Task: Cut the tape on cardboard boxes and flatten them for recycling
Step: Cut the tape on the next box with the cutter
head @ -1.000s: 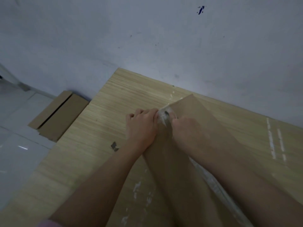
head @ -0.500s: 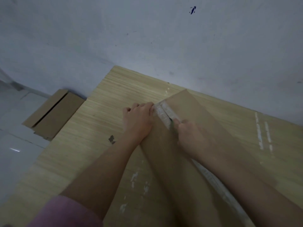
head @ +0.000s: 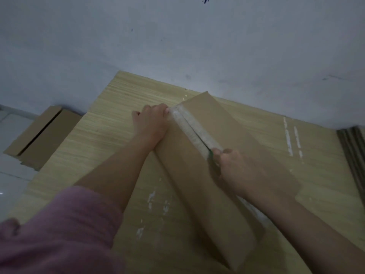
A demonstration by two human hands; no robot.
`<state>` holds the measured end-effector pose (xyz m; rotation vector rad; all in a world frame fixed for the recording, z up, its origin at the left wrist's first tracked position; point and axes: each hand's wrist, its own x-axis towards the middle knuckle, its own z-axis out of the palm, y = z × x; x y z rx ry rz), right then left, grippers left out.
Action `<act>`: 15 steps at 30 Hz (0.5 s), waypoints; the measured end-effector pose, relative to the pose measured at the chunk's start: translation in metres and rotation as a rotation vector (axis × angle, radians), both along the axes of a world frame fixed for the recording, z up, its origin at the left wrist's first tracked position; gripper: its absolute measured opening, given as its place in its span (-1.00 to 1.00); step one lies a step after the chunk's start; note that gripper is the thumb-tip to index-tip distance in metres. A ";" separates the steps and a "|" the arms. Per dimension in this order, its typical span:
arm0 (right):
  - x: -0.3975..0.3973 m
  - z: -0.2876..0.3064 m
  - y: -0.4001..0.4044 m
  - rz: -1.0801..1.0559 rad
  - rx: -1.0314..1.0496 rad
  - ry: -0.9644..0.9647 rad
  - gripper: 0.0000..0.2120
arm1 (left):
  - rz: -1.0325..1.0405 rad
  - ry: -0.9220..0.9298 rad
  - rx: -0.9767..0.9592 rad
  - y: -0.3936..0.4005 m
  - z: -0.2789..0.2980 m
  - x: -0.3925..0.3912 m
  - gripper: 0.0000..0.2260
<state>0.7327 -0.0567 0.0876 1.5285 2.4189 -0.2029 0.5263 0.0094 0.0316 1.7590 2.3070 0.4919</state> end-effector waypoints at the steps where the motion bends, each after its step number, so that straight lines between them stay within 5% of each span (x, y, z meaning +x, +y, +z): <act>1: 0.002 0.000 -0.004 -0.009 -0.002 -0.008 -0.65 | 0.001 0.014 -0.014 0.005 0.001 -0.001 -0.71; 10: 0.025 -0.008 -0.035 -0.138 -0.031 0.052 -0.52 | -0.108 0.176 0.101 0.035 0.005 -0.009 -0.70; 15: 0.027 -0.013 -0.040 -0.153 0.003 0.100 -0.49 | -0.493 0.122 0.190 -0.030 -0.001 0.033 -0.59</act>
